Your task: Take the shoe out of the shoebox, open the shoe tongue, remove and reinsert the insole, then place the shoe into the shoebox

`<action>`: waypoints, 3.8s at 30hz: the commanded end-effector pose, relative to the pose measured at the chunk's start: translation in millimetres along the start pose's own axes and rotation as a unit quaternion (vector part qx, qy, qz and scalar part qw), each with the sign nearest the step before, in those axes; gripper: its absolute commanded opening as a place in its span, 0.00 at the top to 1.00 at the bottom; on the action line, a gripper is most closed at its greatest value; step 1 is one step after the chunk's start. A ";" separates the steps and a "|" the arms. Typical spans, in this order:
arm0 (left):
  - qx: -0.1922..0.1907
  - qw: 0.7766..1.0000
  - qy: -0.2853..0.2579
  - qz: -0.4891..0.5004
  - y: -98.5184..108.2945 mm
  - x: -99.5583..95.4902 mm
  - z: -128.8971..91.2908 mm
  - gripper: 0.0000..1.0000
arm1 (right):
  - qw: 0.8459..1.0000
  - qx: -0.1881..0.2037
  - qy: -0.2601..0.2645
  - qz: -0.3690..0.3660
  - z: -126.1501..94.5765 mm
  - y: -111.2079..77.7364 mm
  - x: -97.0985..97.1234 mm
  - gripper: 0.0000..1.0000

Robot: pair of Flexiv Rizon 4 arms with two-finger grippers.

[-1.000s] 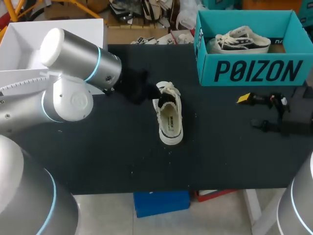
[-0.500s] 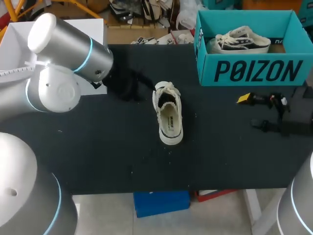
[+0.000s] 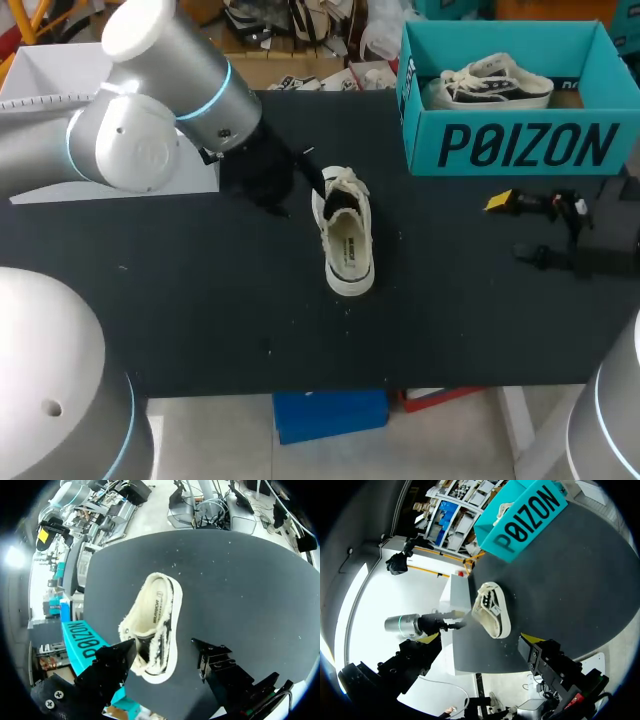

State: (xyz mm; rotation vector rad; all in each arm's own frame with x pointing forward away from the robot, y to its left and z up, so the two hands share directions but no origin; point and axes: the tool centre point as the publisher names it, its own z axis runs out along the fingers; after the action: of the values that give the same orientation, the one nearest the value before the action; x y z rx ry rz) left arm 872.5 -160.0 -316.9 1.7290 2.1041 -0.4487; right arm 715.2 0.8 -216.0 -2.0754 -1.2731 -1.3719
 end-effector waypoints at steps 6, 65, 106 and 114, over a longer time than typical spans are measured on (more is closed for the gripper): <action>0.019 0.999 0.048 0.013 12.9 -6.6 33.7 0.36 | 1.000 0.000 -0.002 0.000 1.9 0.4 0.8 0.00; 0.015 0.996 0.064 0.067 13.9 -14.3 28.8 1.00 | 1.000 0.000 -0.002 0.000 1.9 0.4 0.8 0.00; -0.145 0.978 -0.031 -0.148 65.5 1.4 -147.6 1.00 | 1.000 0.000 -0.002 0.000 1.9 0.4 0.8 0.00; -0.120 0.962 -0.035 -0.243 88.6 -12.6 -189.5 1.00 | 1.000 0.000 -0.002 0.000 1.9 0.4 0.8 0.00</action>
State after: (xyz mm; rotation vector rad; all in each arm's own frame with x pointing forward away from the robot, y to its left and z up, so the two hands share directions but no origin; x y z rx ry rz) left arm 935.3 -71.4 -169.7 1.0528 2.3501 -0.3545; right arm 715.2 0.9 -215.9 -2.0755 -1.2732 -1.3719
